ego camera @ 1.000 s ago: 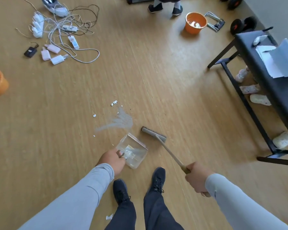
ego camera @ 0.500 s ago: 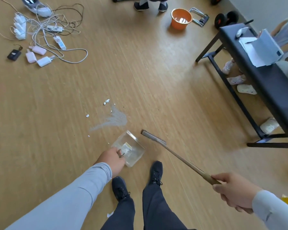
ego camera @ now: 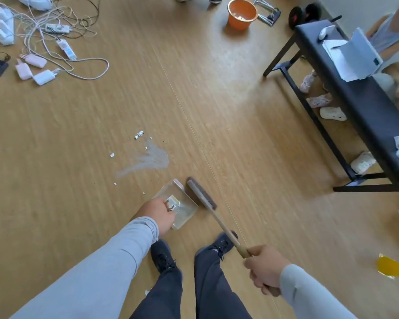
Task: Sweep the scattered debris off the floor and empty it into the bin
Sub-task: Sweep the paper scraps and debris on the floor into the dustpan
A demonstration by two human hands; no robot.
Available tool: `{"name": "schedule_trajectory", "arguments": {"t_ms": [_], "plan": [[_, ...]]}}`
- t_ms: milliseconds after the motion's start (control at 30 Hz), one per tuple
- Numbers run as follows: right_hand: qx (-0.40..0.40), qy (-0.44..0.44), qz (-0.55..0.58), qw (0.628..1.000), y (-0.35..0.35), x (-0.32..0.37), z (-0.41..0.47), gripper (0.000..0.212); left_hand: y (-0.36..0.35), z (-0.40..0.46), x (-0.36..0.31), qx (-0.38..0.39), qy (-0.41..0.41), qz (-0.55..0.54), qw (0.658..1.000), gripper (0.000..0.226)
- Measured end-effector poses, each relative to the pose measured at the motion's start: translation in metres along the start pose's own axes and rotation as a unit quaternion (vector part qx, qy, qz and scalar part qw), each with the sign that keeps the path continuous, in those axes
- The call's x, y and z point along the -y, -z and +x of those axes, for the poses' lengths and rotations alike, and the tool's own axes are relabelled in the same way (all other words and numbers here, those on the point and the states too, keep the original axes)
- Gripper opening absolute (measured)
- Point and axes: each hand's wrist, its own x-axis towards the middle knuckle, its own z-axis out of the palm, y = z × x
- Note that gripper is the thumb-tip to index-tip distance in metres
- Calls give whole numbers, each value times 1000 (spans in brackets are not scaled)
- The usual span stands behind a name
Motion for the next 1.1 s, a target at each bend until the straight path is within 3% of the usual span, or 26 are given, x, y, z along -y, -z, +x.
{"name": "schedule_trajectory", "arguments": {"t_ms": [200,467,600,833,933,1100], "plan": [[15,36,115,993,84,-37,-56,24,1,1,-2,-1,-5,7,1000,10],[-168,1,142,976,96,-43,-17,20,-1,-3,-19,27,-36,40,998,10],[-195,-46,168,965,92,-41,29,20,-4,-1,-35,53,-70,107,990,11],[-94,-51,137,985,40,-45,31,13,-10,3,-50,48,-73,127,988,20],[-35,-38,169,984,34,-56,6,22,-5,6,-52,43,-71,130,988,19],[2,10,266,964,66,-68,-36,20,7,-2,-42,59,-67,137,987,19]]}}
